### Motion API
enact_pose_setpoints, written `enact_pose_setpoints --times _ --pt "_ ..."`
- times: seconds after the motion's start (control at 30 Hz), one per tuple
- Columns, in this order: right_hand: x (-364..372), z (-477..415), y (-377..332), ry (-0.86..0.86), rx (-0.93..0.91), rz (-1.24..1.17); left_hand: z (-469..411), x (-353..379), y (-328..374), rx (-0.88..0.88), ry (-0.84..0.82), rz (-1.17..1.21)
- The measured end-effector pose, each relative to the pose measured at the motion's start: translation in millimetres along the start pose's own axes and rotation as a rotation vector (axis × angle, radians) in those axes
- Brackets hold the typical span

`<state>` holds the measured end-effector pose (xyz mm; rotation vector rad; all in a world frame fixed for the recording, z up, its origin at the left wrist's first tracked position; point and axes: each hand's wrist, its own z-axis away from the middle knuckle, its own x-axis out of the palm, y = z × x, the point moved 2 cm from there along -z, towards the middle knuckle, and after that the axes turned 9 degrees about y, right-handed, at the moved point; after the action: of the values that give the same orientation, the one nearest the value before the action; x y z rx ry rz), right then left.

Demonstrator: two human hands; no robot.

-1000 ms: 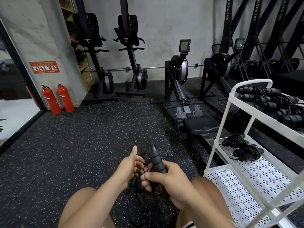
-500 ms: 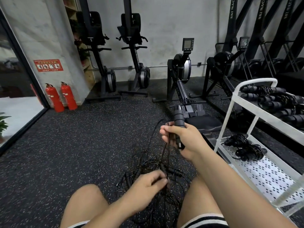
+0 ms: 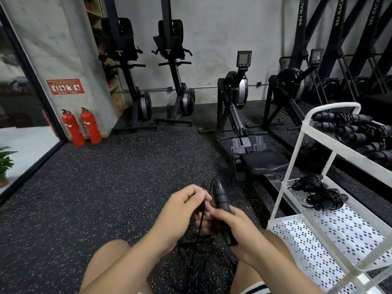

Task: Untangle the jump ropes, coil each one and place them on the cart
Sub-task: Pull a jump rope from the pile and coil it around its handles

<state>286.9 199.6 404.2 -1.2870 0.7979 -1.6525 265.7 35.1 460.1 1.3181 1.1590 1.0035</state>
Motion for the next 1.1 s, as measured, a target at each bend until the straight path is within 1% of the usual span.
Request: enact_pose_setpoints --times 0.13,0.23,0.33,0.47,0.53,0.63,0.73,0.83,0.93,1.0,1.1 --pt "-0.5 14.7 19.3 0.027 -0.011 0.024 -18.0 -6.8 -1.9 -0.019 0.064 0.039" --pt "2.5 24.3 25.7 0.031 -0.067 0.179 -31.5 -12.2 -6.4 -0.041 0.099 0.093" --pt "7.3 28.2 24.2 0.032 -0.158 0.355 -42.9 -18.5 -16.5 -0.062 0.151 0.087" --pt "16.5 31.6 8.5 0.017 -0.227 0.368 -45.6 -21.8 -37.8 -0.126 0.185 0.097" --pt "21.0 32.2 -5.8 0.033 -0.263 0.333 -38.7 -18.0 -45.0 -0.199 0.13 0.092" --pt "26.0 28.6 -33.0 0.085 -0.324 0.279 -16.2 -6.9 -47.3 -0.267 -0.045 0.002" --pt "28.5 19.7 -57.9 0.097 -0.323 0.2 5.1 3.8 -54.9 -0.309 -0.193 -0.072" --pt "29.5 8.6 -79.4 0.132 -0.362 0.222 17.7 11.2 -67.4 -0.36 -0.28 -0.058" --pt "28.7 -4.0 -97.9 0.164 -0.364 0.173 27.5 14.1 -68.9 -0.395 -0.337 -0.074" --pt "25.2 -13.6 -107.1 0.198 -0.354 0.135 31.0 13.4 -69.5 -0.366 -0.357 -0.163" --pt "16.2 -28.6 -111.4 0.239 -0.319 0.114 29.7 13.6 -74.1 -0.244 -0.425 -0.35"
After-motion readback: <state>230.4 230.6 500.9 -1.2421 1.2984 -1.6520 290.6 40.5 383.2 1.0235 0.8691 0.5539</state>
